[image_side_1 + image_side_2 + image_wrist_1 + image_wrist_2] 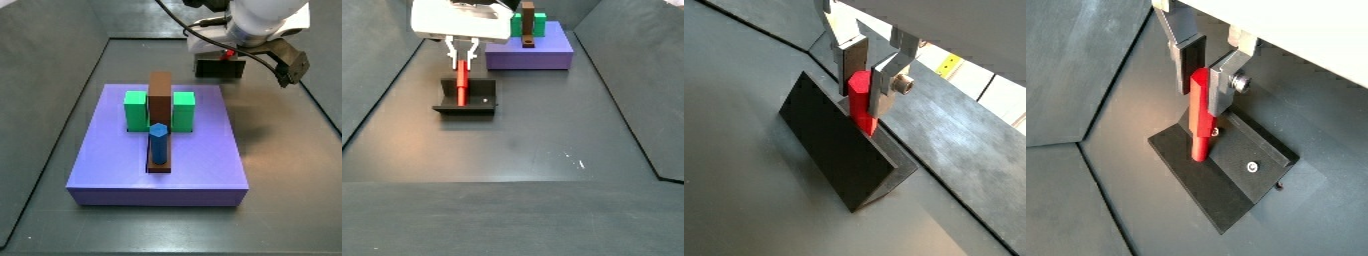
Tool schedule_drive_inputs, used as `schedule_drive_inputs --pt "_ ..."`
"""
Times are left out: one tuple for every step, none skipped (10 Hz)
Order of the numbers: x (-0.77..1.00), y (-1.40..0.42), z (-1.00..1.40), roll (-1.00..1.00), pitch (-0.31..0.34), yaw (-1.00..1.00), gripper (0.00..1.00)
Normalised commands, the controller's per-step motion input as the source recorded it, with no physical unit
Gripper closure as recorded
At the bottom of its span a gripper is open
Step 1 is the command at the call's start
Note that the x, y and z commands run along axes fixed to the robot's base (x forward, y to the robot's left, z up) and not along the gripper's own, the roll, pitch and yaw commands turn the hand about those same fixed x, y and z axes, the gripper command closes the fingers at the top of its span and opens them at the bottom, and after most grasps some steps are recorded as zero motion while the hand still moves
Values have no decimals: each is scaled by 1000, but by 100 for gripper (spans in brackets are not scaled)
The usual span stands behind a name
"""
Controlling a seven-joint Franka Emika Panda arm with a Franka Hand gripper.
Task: Pick up the red object. Move up. Place the red object on the fixture. Regrasp the red object. Move to above the board. Insert the red object.
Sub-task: Regrasp the red object.
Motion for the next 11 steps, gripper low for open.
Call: schedule_drive_inputs --pt "0 0 0 0 0 0 100" --pt "0 0 0 0 0 0 100" --pt "0 0 0 0 0 0 100" --pt "0 0 0 0 0 0 100" --pt "0 0 0 0 0 0 100" --pt "0 0 0 0 0 0 100" --pt "0 0 0 0 0 0 100" --pt "0 0 0 0 0 0 100" --pt "0 0 0 0 0 0 100" --pt "0 0 0 0 0 0 100" --pt "0 0 0 0 0 0 100"
